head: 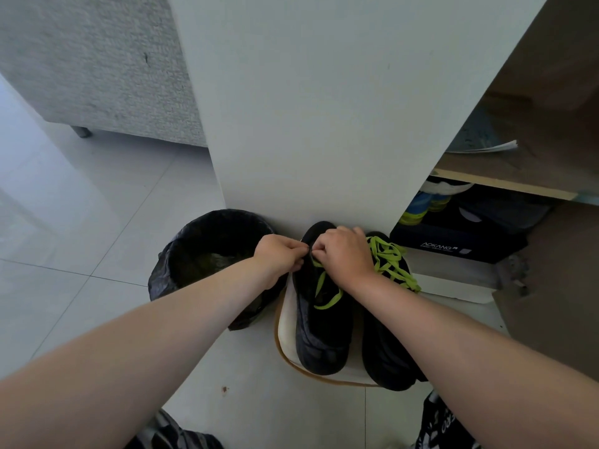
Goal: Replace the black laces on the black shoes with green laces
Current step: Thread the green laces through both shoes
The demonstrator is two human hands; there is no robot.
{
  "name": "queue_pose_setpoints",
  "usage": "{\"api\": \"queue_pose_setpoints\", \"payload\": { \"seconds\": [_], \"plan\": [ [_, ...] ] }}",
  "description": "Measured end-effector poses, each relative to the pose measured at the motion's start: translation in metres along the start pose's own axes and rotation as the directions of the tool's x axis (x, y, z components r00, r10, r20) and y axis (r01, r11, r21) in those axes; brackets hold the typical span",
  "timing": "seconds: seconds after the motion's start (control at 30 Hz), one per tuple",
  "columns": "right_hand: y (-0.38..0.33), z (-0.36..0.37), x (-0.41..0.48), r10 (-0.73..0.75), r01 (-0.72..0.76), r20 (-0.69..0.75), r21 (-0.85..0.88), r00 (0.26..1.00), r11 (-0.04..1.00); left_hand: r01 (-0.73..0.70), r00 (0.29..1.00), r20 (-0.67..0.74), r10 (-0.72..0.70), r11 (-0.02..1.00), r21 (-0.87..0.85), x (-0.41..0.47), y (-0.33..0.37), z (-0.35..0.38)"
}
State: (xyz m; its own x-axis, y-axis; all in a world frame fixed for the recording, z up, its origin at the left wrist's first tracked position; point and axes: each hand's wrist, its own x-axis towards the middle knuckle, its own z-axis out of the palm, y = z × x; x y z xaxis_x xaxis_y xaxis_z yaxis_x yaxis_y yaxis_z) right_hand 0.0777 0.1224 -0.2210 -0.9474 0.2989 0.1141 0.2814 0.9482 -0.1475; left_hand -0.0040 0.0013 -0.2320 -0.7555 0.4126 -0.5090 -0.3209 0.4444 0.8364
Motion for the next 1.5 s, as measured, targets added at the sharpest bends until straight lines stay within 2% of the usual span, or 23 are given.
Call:
{"api": "queue_pose_setpoints", "payload": {
  "seconds": [0.17,0.27,0.4,0.5,0.67,0.73,0.83,0.9,0.93,0.97,1.0,1.03,1.07,1.1,1.17,1.23,1.27,1.3,1.37,1.4,1.43,1.47,1.5],
  "plan": [
    [0.004,-0.010,0.007,-0.019,0.017,0.066,0.019,0.998,1.000,-0.034,0.998,0.061,0.024,0.985,0.168,0.002,0.011,-0.004],
    [0.011,-0.015,0.011,0.085,-0.104,0.134,0.146,0.987,0.984,-0.047,0.995,0.092,0.025,0.971,0.235,-0.001,0.021,-0.004],
    [0.027,-0.023,0.011,0.108,-0.224,0.396,0.259,0.912,0.940,-0.062,0.998,0.033,0.057,0.979,0.193,-0.006,0.028,-0.010],
    [0.034,-0.032,0.013,0.066,-0.214,0.489,0.253,0.870,0.944,0.002,1.000,0.015,-0.004,0.991,0.136,-0.007,0.033,-0.012],
    [0.043,-0.035,0.012,0.060,-0.222,0.571,0.217,0.818,0.951,0.172,0.979,0.115,-0.168,0.985,-0.024,-0.005,0.040,-0.020],
    [0.046,-0.038,0.011,0.050,-0.225,0.598,0.220,0.800,0.949,0.170,0.984,0.079,-0.158,0.969,-0.177,-0.003,0.040,-0.022],
    [0.045,-0.044,0.011,0.051,-0.198,0.658,0.150,0.751,0.969,0.146,0.988,0.031,-0.151,0.854,-0.500,-0.004,0.046,-0.026],
    [0.042,-0.046,0.010,0.078,-0.177,0.673,0.080,0.736,0.981,0.089,0.989,-0.041,-0.140,0.802,-0.590,-0.001,0.050,-0.033],
    [0.041,-0.047,0.010,0.091,-0.173,0.671,0.057,0.736,0.983,0.045,0.991,-0.081,-0.109,0.822,-0.568,0.000,0.053,-0.039],
    [0.039,-0.049,0.009,0.101,-0.171,0.666,0.040,0.739,0.984,-0.041,0.989,-0.148,-0.022,0.910,-0.412,-0.001,0.056,-0.048],
    [0.038,-0.050,0.009,0.109,-0.169,0.659,0.028,0.744,0.985,-0.173,0.962,-0.221,0.159,0.984,-0.048,0.003,0.058,-0.057],
    [0.036,-0.050,0.008,0.118,-0.168,0.650,0.016,0.751,0.986,-0.287,0.901,-0.207,0.381,0.883,0.372,0.005,0.059,-0.066],
    [0.035,-0.051,0.008,0.125,-0.168,0.643,0.006,0.755,0.986,-0.373,0.839,-0.067,0.540,0.661,0.651,0.007,0.058,-0.074],
    [0.034,-0.052,0.008,0.131,-0.169,0.639,-0.001,0.758,0.986,-0.403,0.817,0.087,0.570,0.456,0.794,0.009,0.058,-0.079],
    [0.032,-0.051,0.009,0.136,-0.173,0.639,-0.004,0.757,0.985,-0.375,0.862,0.267,0.431,0.189,0.908,0.006,0.060,-0.081],
    [0.031,-0.050,0.009,0.139,-0.178,0.639,-0.004,0.756,0.984,-0.328,0.914,0.326,0.243,-0.034,0.944,0.000,0.064,-0.076],
    [0.031,-0.050,0.009,0.142,-0.180,0.640,-0.006,0.755,0.984,-0.327,0.923,0.326,0.203,-0.029,0.944,-0.003,0.065,-0.074],
    [0.031,-0.051,0.008,0.145,-0.178,0.639,-0.012,0.755,0.984,-0.330,0.928,0.307,0.210,0.085,0.940,-0.004,0.067,-0.073],
    [0.029,-0.053,0.008,0.146,-0.166,0.637,-0.029,0.757,0.986,-0.285,0.942,0.138,0.305,0.514,0.809,0.003,0.067,-0.081],
    [0.027,-0.054,0.008,0.146,-0.160,0.638,-0.036,0.756,0.986,-0.222,0.946,-0.048,0.320,0.752,0.621,0.007,0.068,-0.088],
    [0.027,-0.054,0.008,0.146,-0.155,0.638,-0.041,0.756,0.987,-0.181,0.923,-0.262,0.282,0.919,0.351,0.011,0.069,-0.096],
    [0.026,-0.054,0.008,0.145,-0.151,0.638,-0.045,0.756,0.987,-0.182,0.880,-0.432,0.199,0.980,0.079,0.010,0.070,-0.103],
    [0.025,-0.054,0.008,0.146,-0.149,0.638,-0.049,0.756,0.988,-0.193,0.849,-0.520,0.093,0.971,-0.141,0.007,0.070,-0.109]
  ]
}}
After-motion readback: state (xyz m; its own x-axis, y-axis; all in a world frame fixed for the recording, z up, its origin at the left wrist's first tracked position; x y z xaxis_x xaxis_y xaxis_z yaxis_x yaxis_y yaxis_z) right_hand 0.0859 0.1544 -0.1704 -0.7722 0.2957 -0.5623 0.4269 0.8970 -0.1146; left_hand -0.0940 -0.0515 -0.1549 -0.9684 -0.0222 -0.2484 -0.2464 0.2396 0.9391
